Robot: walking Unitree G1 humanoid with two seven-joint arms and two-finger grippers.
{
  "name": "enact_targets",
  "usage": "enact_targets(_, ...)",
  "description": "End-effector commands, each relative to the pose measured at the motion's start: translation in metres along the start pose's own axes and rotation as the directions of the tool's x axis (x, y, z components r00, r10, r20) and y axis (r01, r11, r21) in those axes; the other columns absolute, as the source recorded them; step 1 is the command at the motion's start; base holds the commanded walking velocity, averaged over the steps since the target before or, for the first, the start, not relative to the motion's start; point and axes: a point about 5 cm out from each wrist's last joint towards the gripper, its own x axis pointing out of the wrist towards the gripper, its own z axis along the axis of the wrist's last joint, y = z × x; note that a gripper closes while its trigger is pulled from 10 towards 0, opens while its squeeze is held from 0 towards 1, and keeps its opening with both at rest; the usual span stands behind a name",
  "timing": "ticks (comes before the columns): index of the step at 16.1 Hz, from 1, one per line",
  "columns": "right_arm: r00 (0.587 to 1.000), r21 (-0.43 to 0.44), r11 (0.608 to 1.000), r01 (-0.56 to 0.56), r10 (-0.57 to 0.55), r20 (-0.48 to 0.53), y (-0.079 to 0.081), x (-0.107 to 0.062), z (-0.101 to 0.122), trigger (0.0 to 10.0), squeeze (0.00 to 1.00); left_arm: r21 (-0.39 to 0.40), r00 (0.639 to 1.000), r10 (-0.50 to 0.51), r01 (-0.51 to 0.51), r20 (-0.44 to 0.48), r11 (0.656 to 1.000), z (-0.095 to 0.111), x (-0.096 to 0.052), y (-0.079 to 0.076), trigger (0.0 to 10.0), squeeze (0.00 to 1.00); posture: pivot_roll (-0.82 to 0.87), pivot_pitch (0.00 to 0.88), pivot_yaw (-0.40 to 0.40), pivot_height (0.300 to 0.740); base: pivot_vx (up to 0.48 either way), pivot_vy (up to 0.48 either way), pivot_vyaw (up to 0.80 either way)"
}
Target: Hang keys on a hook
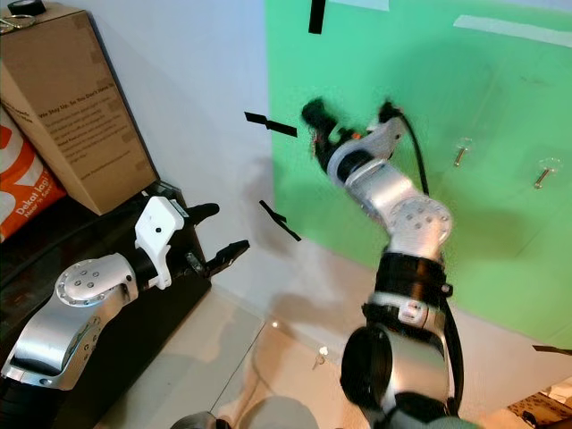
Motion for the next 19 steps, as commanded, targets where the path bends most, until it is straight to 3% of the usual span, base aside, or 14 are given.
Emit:
enact_targets(1, 1.0, 0.052, 0.999, -0.002, 0.002, -0.016, 0.002, 0.003, 0.0, 10.0, 0.0, 0.01, 1.0, -0.007, 0.007, 0.004, 1.0, 0.004, 0.0, -0.001, 10.0, 0.0, 0.0, 0.0, 0.045, 0.74, 0.0, 0.0, 0.0)
enact_targets(4, 1.0, 0.174, 0.985, 0.013, -0.01, -0.019, 0.001, 0.009, -0.001, 10.0, 0.0, 0.009, 1.0, -0.009, 0.009, 0.0, 1.0, 0.003, -0.001, -0.002, 10.0, 0.0, 0.0, 0.0, 0.042, 0.74, 0.0, 0.0, 0.0)
enact_targets(6, 1.0, 0.165, 0.986, 0.009, -0.006, -0.022, 0.002, 0.009, -0.001, 10.0, 0.0, 0.008, 1.0, -0.008, 0.008, -0.001, 1.0, 0.003, -0.001, -0.002, 10.0, 0.0, 0.0, 0.0, 0.041, 0.74, 0.0, 0.0, 0.0)
enact_targets(8, 0.998, -0.07, 0.995, -0.067, 0.068, 0.016, 0.014, -0.001, 0.004, 10.0, 0.0, 0.008, 1.0, -0.002, 0.002, 0.001, 1.0, 0.003, -0.002, -0.003, 10.0, 0.0, 0.01, 0.0, 0.033, 0.74, 0.0, 0.0, 0.0)
enact_targets(10, 0.995, -0.301, 0.948, -0.104, 0.101, -0.024, 0.018, -0.021, 0.0, 10.0, 0.0, 0.005, 1.0, 0.005, -0.005, 0.005, 1.0, 0.002, -0.004, -0.005, 10.0, 0.0, 0.0, 0.0, 0.029, 0.74, 0.0, 0.0, 0.0)
enact_targets(11, 0.996, -0.373, 0.924, -0.084, 0.075, -0.038, 0.014, -0.03, -0.003, 10.0, 0.0, 0.003, 1.0, 0.005, -0.005, 0.004, 1.0, 0.001, -0.004, -0.007, 10.0, 0.0, 0.0, 0.0, 0.027, 0.74, 0.0, 0.0, 0.0)
enact_targets(12, 0.997, -0.388, 0.919, -0.073, 0.062, -0.041, 0.011, -0.033, -0.004, 10.0, 0.0, 0.001, 1.0, 0.005, -0.005, 0.004, 1.0, 0.0, -0.004, -0.008, 10.0, 0.0, 0.0, 0.0, 0.025, 0.74, 0.0, 0.0, 0.0)
enact_targets(14, 0.997, -0.496, 0.868, 0.012, -0.05, -0.063, -0.013, -0.05, -0.012, 10.0, 0.0, -0.008, 1.0, 0.002, -0.002, 0.0, 1.0, -0.002, -0.004, -0.011, 10.0, 0.0, -0.01, 0.0, 0.032, 0.74, 0.0, 0.0, 0.0)
enact_targets(15, 0.996, -0.514, 0.858, 0.019, -0.062, -0.067, -0.016, -0.052, -0.014, 10.0, 0.0, -0.009, 1.0, 0.001, -0.001, 0.0, 1.0, -0.003, -0.004, -0.011, 10.0, 0.0, -0.01, 0.0, 0.035, 0.74, 0.0, 0.0, 0.0)
enact_targets(18, 0.991, -0.632, 0.773, 0.051, -0.119, -0.065, -0.028, -0.06, -0.024, 10.0, 0.0, -0.007, 1.0, -0.005, 0.005, 0.0, 1.0, -0.003, -0.002, -0.012, 10.0, 0.0, -0.01, 0.0, 0.04, 0.74, 0.0, 0.0, 0.0)
enact_targets(19, 0.995, -0.729, 0.68, 0.082, -0.093, 0.025, -0.025, -0.064, -0.021, 10.0, 0.0, -0.003, 1.0, 0.013, -0.013, 0.002, 1.0, -0.004, -0.002, -0.012, 10.0, 0.0, -0.01, 0.0, 0.038, 0.74, 0.0, 0.0, 0.0)
